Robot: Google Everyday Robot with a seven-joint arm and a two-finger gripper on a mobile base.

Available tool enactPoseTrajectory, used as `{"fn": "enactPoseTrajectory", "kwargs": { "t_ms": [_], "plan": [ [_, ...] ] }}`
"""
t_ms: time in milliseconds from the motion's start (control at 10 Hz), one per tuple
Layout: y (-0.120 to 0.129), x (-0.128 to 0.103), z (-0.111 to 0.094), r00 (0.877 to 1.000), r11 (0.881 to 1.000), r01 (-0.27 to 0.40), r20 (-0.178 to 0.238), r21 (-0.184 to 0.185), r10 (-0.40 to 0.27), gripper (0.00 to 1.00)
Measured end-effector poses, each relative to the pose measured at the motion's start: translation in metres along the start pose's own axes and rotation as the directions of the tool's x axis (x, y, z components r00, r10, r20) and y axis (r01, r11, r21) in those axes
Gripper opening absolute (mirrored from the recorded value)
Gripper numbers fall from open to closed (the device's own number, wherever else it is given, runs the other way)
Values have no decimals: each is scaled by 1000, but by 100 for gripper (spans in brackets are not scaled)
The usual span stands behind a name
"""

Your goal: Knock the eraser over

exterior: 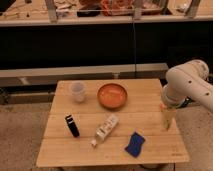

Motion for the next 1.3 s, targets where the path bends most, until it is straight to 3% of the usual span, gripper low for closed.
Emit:
{"fn": "enactPoseTrajectory", "kwargs": {
  "t_ms": [200, 500, 900, 1300],
  "plan": [
    [1, -6, 0, 1000, 1000, 10, -4, 3, -10, 80],
    [3, -55, 0, 998, 998, 59, 0, 9, -59, 80],
    [8, -94, 2, 993, 993, 119, -3, 10, -119, 80],
    [15, -150, 8, 975, 975, 220, -7, 10, -220, 80]
  ]
}}
